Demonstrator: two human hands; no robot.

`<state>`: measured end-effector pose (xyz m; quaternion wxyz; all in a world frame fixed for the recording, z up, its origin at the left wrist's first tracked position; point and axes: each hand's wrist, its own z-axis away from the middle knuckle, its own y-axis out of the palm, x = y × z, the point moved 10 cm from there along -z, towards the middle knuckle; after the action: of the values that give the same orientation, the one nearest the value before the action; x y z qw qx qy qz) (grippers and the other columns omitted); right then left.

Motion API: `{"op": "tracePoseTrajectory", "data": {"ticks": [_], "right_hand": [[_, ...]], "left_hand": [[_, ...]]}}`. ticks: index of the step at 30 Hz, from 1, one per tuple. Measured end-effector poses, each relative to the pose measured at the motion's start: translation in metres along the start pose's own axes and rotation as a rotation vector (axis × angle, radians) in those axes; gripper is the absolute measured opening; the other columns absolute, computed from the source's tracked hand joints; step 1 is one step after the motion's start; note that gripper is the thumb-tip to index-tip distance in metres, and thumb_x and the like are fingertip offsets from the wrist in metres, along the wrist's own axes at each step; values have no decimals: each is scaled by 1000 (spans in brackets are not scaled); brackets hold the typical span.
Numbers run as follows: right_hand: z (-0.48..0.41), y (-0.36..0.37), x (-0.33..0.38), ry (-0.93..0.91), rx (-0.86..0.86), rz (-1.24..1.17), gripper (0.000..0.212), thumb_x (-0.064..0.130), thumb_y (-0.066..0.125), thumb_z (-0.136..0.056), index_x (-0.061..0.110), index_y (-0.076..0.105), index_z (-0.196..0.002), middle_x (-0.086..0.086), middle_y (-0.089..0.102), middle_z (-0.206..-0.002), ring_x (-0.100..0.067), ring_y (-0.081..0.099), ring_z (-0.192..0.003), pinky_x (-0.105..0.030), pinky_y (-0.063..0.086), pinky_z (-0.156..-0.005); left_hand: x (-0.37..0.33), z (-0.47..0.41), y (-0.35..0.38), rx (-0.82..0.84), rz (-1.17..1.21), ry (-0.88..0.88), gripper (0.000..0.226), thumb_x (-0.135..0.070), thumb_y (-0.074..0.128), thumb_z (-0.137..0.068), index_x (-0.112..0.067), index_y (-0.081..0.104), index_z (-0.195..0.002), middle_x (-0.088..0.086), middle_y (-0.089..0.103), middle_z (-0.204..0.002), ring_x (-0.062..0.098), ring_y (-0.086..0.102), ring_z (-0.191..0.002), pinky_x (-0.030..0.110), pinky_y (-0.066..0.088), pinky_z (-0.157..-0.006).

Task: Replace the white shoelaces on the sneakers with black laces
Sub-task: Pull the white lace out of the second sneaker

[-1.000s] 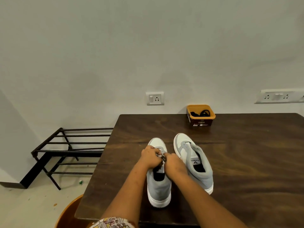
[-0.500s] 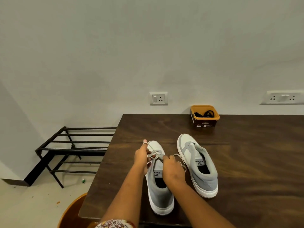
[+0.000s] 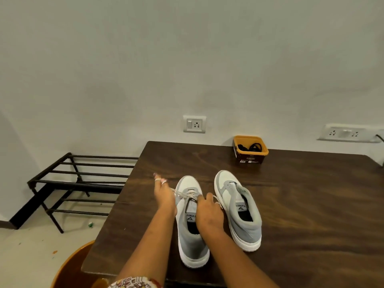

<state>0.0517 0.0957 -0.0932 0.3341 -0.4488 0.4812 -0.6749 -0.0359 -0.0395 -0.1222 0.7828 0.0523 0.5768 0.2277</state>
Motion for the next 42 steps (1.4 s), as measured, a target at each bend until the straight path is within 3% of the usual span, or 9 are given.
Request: {"op": "tracePoseTrajectory", "data": {"ticks": [4, 9, 14, 17, 23, 26, 31, 35, 42], "right_hand": [[-3, 0, 3, 11, -2, -10, 35, 9, 44, -97, 15, 46, -132, -10, 37, -130, -32, 52, -111, -38, 49, -88], [-6, -6, -1, 35, -36, -6, 34, 13, 45, -97, 15, 47, -131, -9, 37, -130, -31, 54, -110, -37, 49, -88], [-6, -3, 2, 38, -33, -2, 37, 15, 50, -96, 13, 44, -132, -10, 35, -131, -28, 55, -108, -34, 50, -85], [-6, -3, 0, 39, -43, 12, 40, 16, 50, -96, 13, 41, -134, -10, 34, -133, -27, 56, -109, -33, 51, -87], [-10, -2, -5, 34, -41, 25, 38, 14, 50, -95, 12, 43, -132, -11, 35, -131, -29, 56, -109, -35, 50, -88], [-10, -1, -6, 40, -34, 21, 36, 14, 52, -95, 13, 45, -130, -10, 36, -131, -29, 56, -110, -34, 49, -89], [-14, 2, -6, 36, -31, -19, 30, 18, 46, -98, 14, 46, -128, -10, 36, -130, -30, 54, -111, -35, 47, -90], [-15, 4, -9, 36, -41, -15, 30, 18, 43, -99, 14, 45, -128, -10, 36, -131, -30, 54, -112, -36, 47, -90], [-15, 5, -11, 37, -35, 2, 37, 17, 48, -97, 14, 42, -133, -10, 35, -132, -30, 53, -112, -36, 49, -90]], "left_hand": [[13, 14, -18, -52, 290, -205, 33, -6, 31, -96, -2, 56, -117, 10, 65, -85, 19, 55, -63, 26, 46, -58], [-14, 0, -11, 207, -387, -179, 33, -1, 29, -88, -1, 56, -69, 0, 45, -37, 13, 43, -36, 23, 38, -47], [-65, 11, -6, 51, -895, 292, 35, -30, 53, -88, -6, 64, -65, 7, 65, -65, 24, 64, -66, 36, 51, -68], [-60, 1, -6, 130, -1164, 130, 30, -37, 55, -82, -12, 69, -72, 2, 71, -72, 22, 69, -72, 36, 56, -78], [-72, 25, 30, 302, -1573, 437, 43, -33, 62, -83, -31, 55, -126, 0, 54, -131, 21, 54, -116, 36, 46, -94], [-26, 39, 62, 547, -1525, 414, 33, -23, 60, -83, -32, 65, -115, -2, 60, -125, 18, 58, -111, 34, 50, -93], [1, 50, 69, 415, -1746, 566, 25, -18, 49, -91, -19, 65, -111, 2, 61, -116, 21, 55, -111, 36, 52, -86], [0, 40, 62, 378, -1517, 558, 21, -22, 51, -91, -23, 69, -102, -10, 61, -112, 16, 49, -113, 32, 48, -84], [4, 31, 13, 211, -163, -129, 27, 1, 43, -92, -13, 59, -76, 10, 66, -82, 22, 61, -75, 35, 52, -72]]}}
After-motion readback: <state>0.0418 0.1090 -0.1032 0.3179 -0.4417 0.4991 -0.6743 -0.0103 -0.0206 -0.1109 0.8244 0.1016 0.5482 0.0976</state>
